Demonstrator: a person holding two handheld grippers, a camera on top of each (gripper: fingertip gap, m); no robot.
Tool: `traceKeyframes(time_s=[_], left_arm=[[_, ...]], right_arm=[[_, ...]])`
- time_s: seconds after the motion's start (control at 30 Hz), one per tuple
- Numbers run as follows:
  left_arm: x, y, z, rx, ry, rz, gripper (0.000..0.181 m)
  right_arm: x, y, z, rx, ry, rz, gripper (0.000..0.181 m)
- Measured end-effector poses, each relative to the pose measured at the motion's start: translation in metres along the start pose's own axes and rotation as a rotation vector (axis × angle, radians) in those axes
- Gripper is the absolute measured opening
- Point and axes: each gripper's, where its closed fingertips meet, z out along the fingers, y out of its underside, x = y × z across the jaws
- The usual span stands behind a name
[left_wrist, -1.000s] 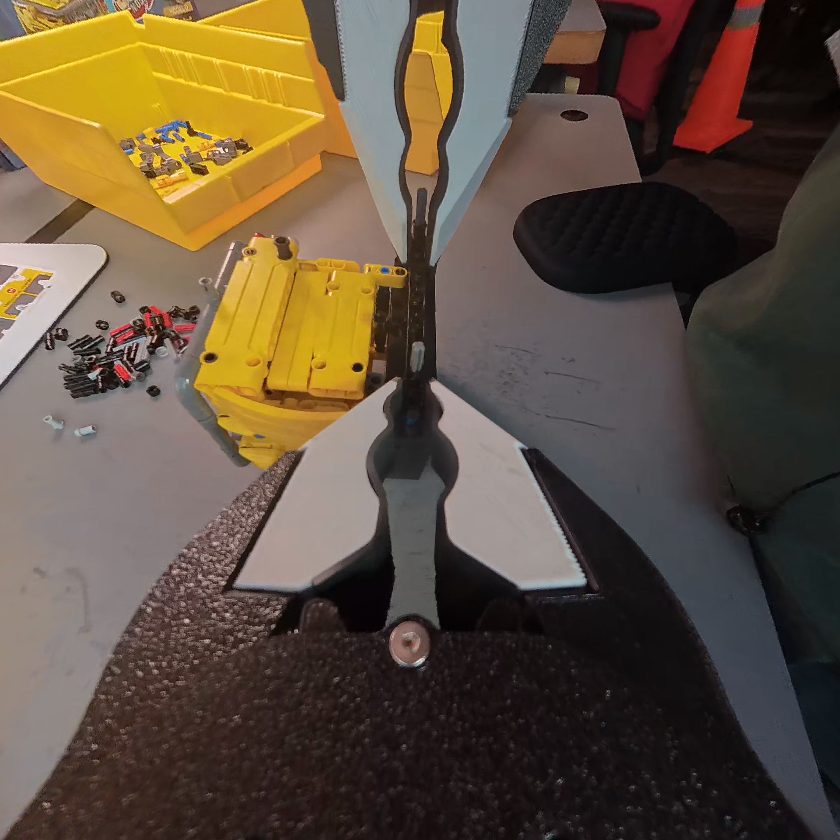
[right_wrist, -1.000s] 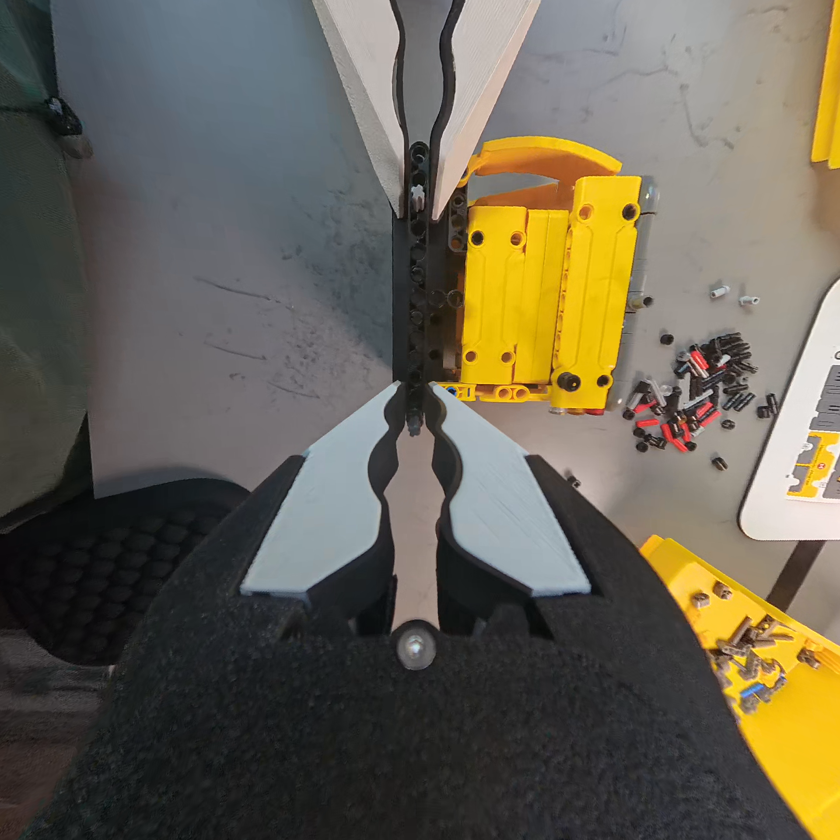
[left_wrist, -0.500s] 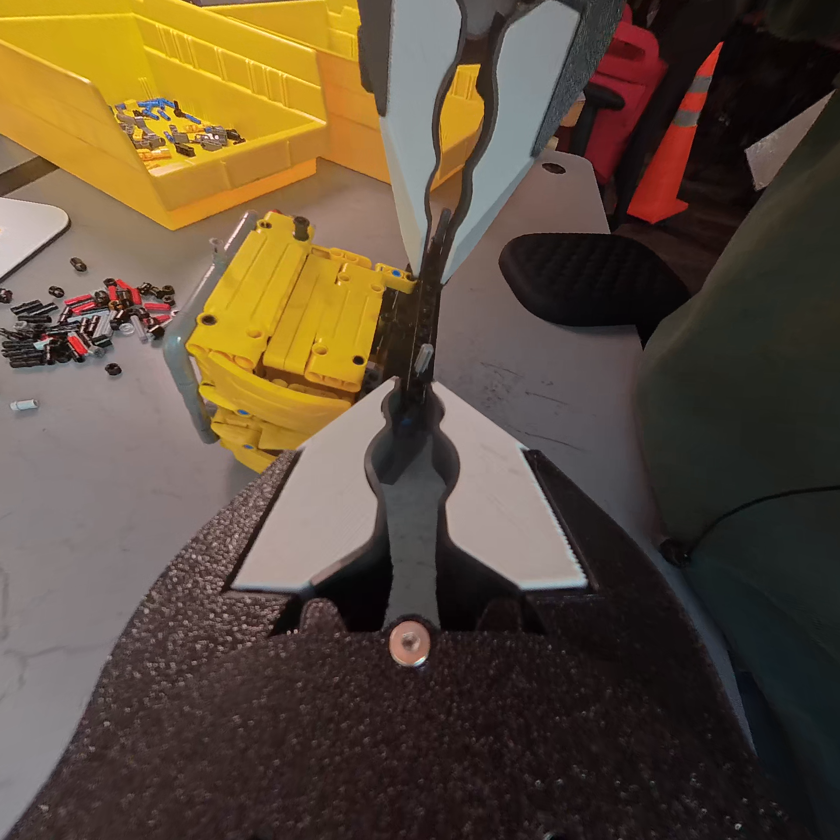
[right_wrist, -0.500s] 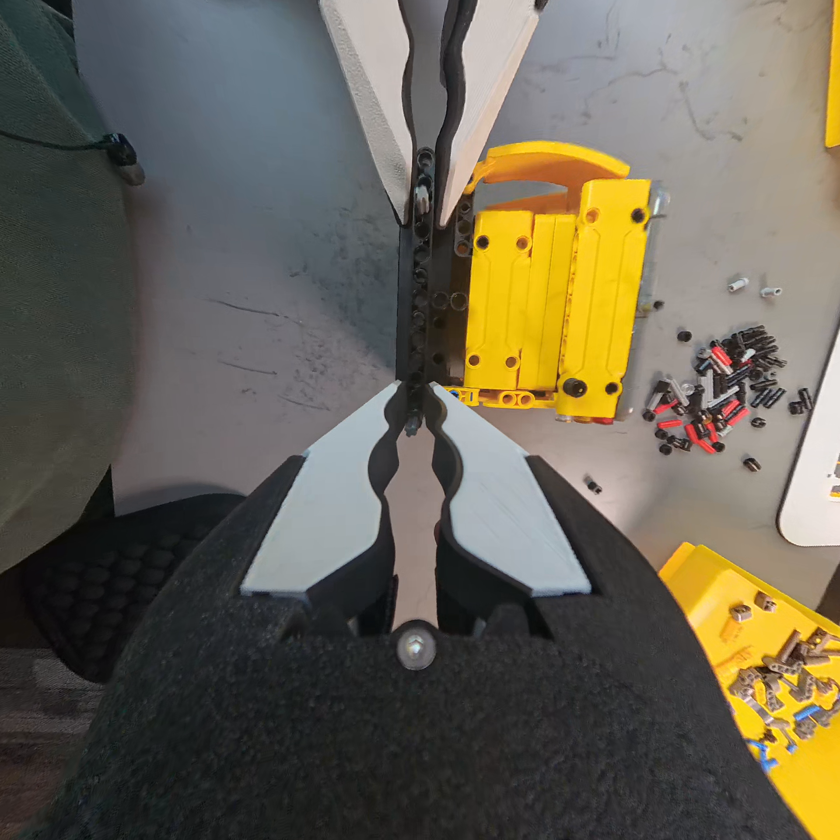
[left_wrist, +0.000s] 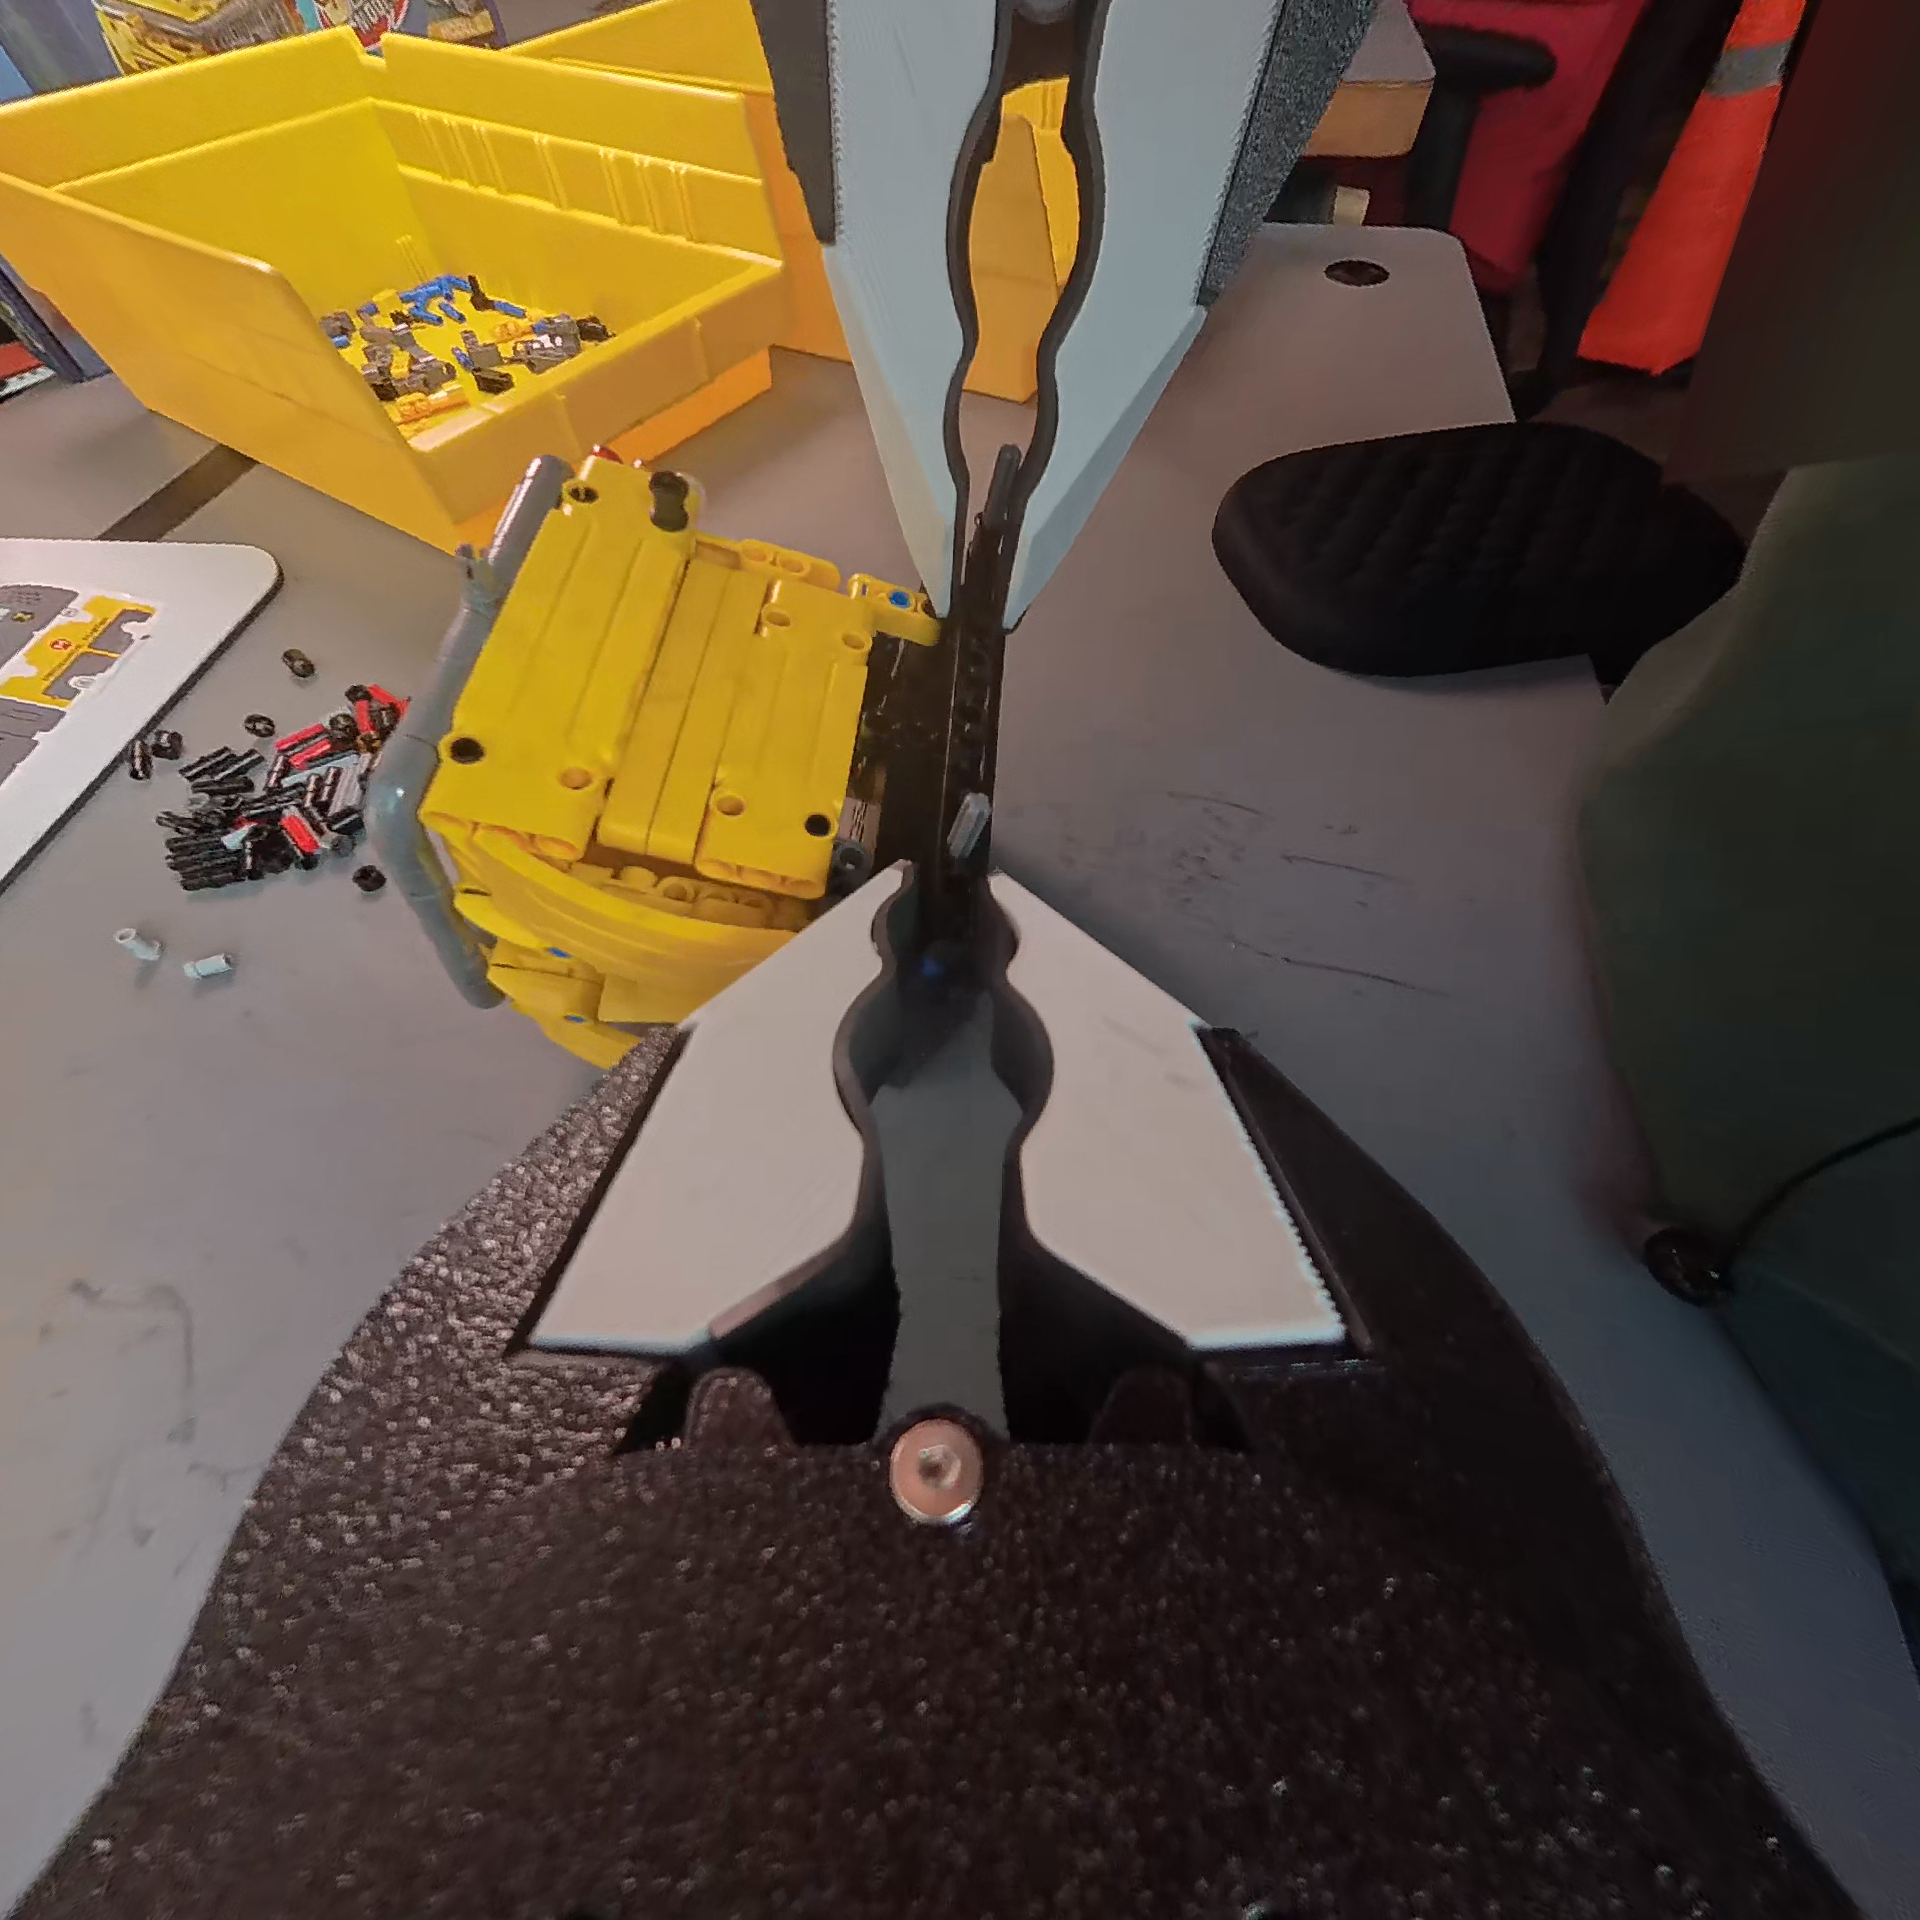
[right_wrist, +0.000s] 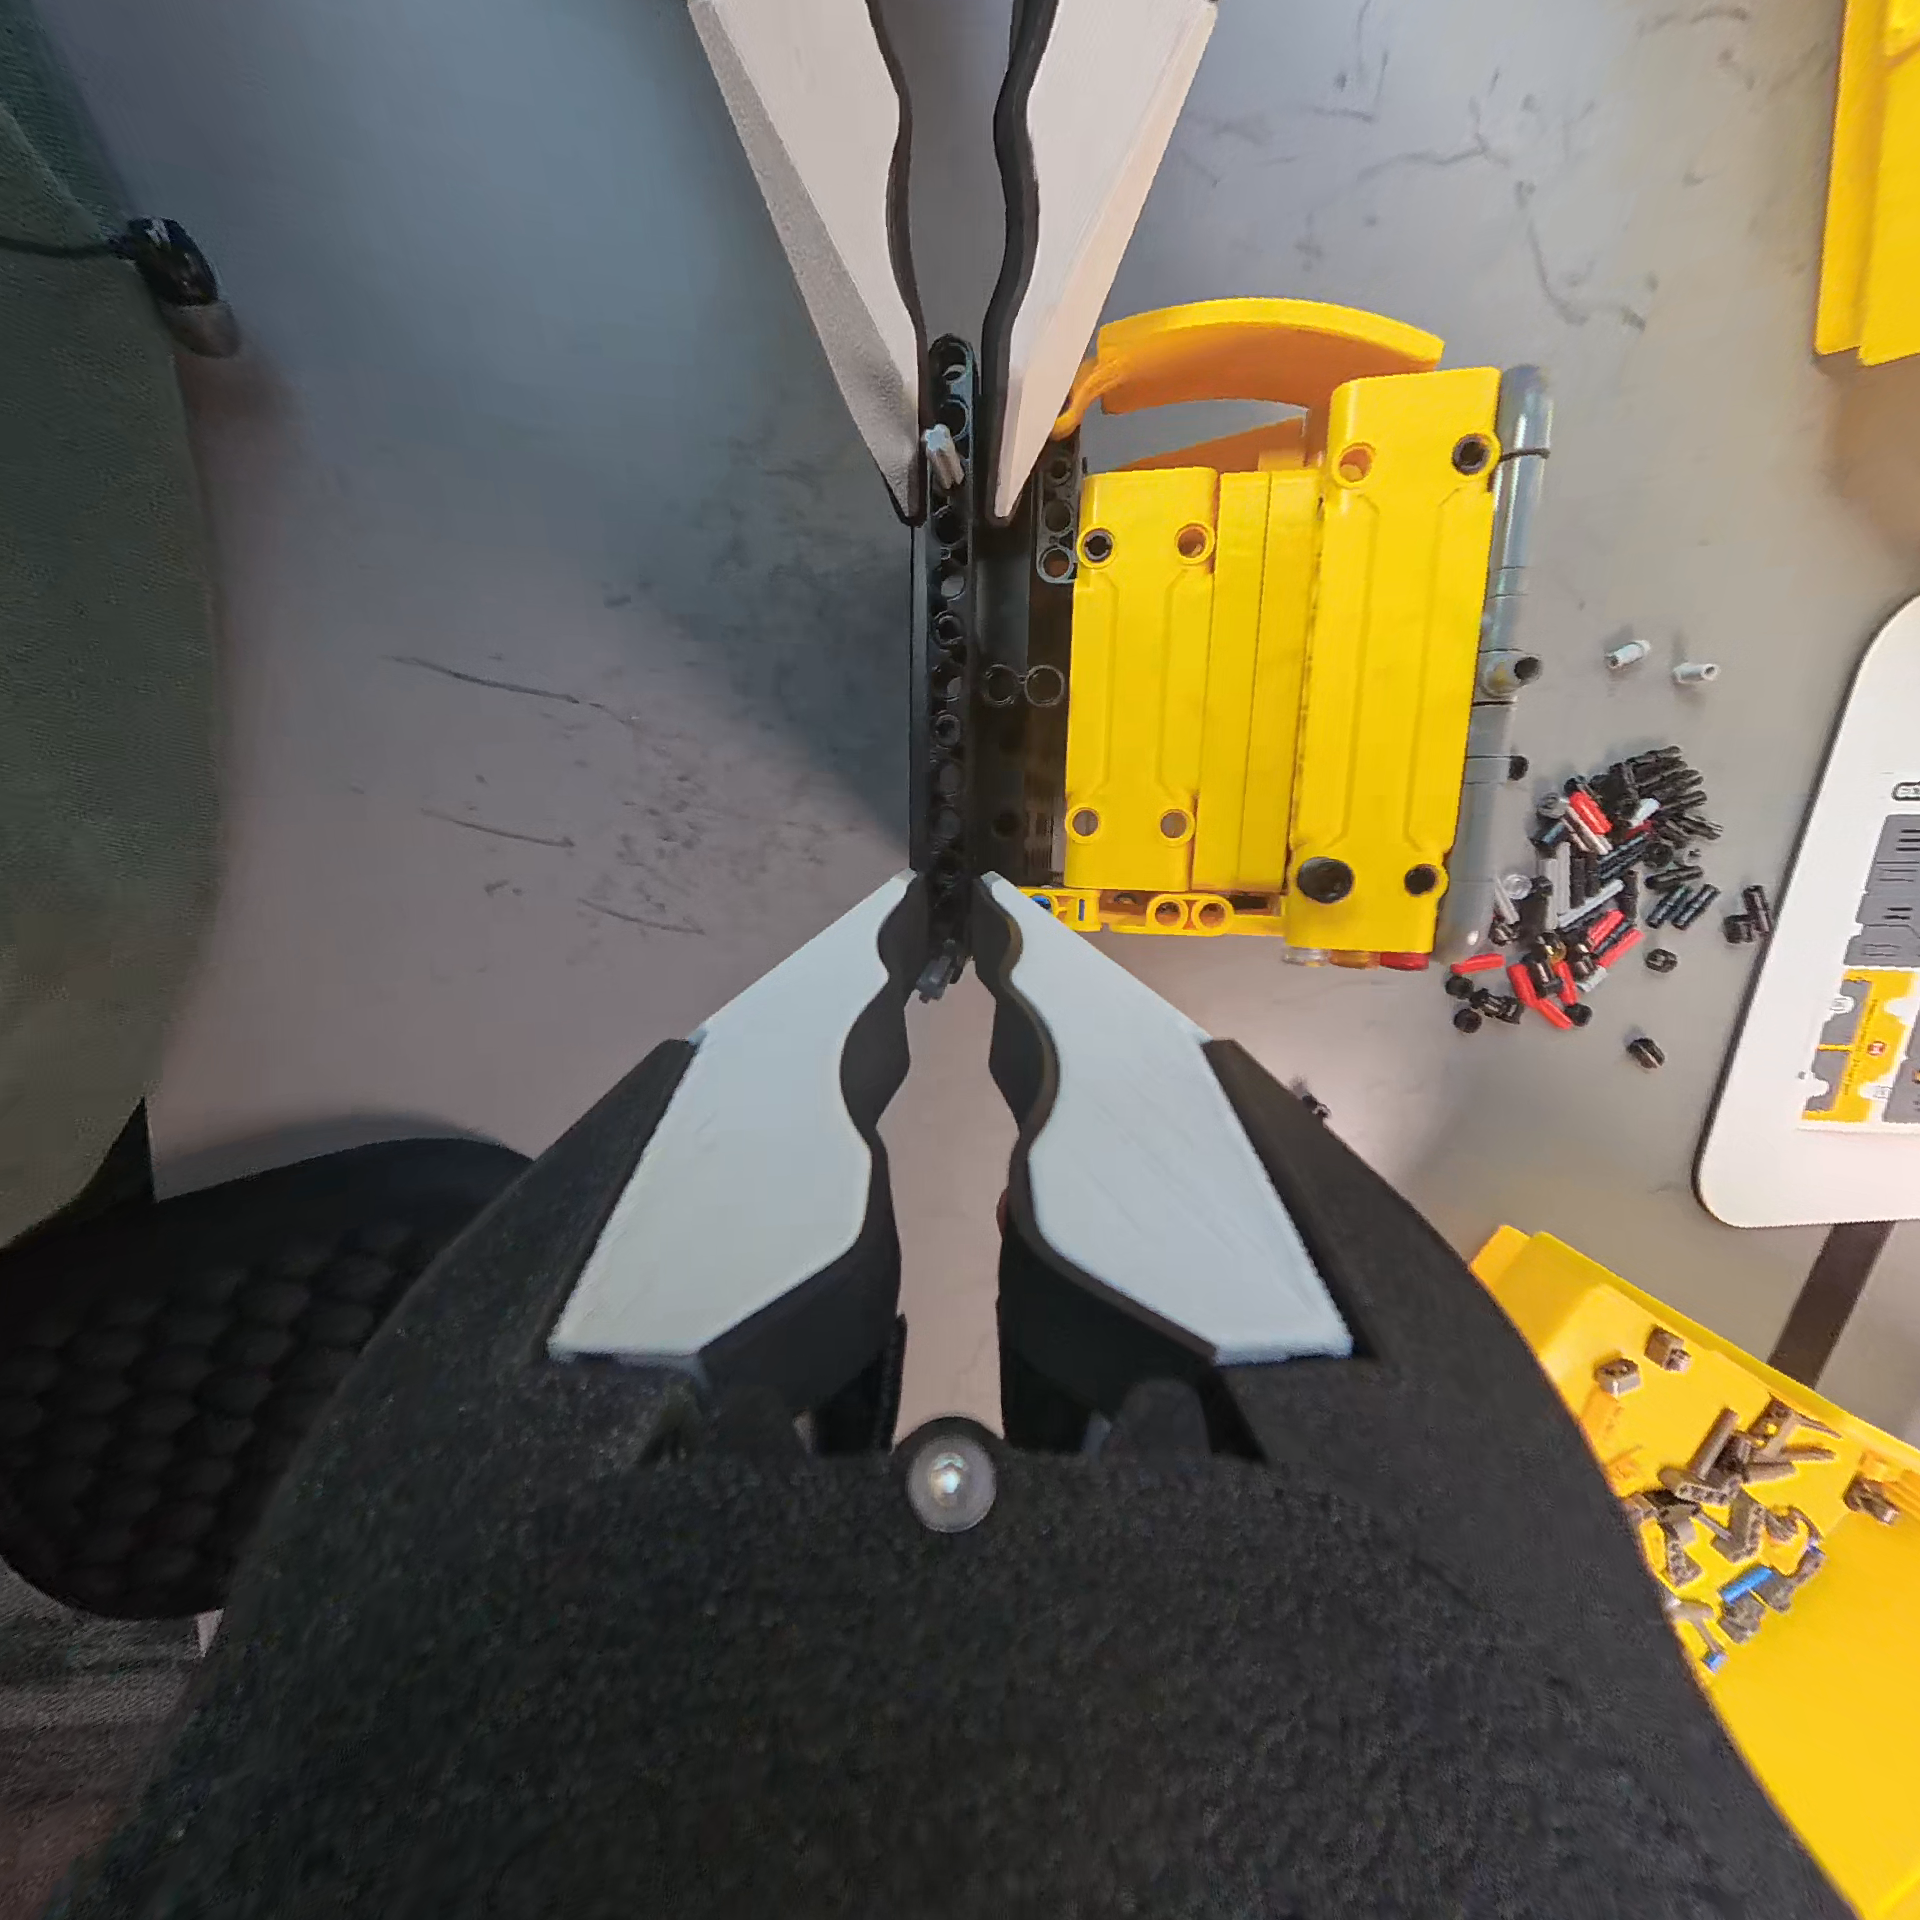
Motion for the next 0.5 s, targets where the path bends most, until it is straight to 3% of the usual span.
traceKeyframes(time_s=[0.17,0.5], left_arm=[[-0.005,-0.006,0.000,0.051,0.020,-0.074,0.009],[-0.021,0.003,-0.021,0.018,-0.071,0.089,0.023]], right_arm=[[0.010,0.003,-0.003,-0.016,-0.001,0.011,0.007],[0.021,0.006,-0.003,-0.050,0.026,-0.036,0.008]])
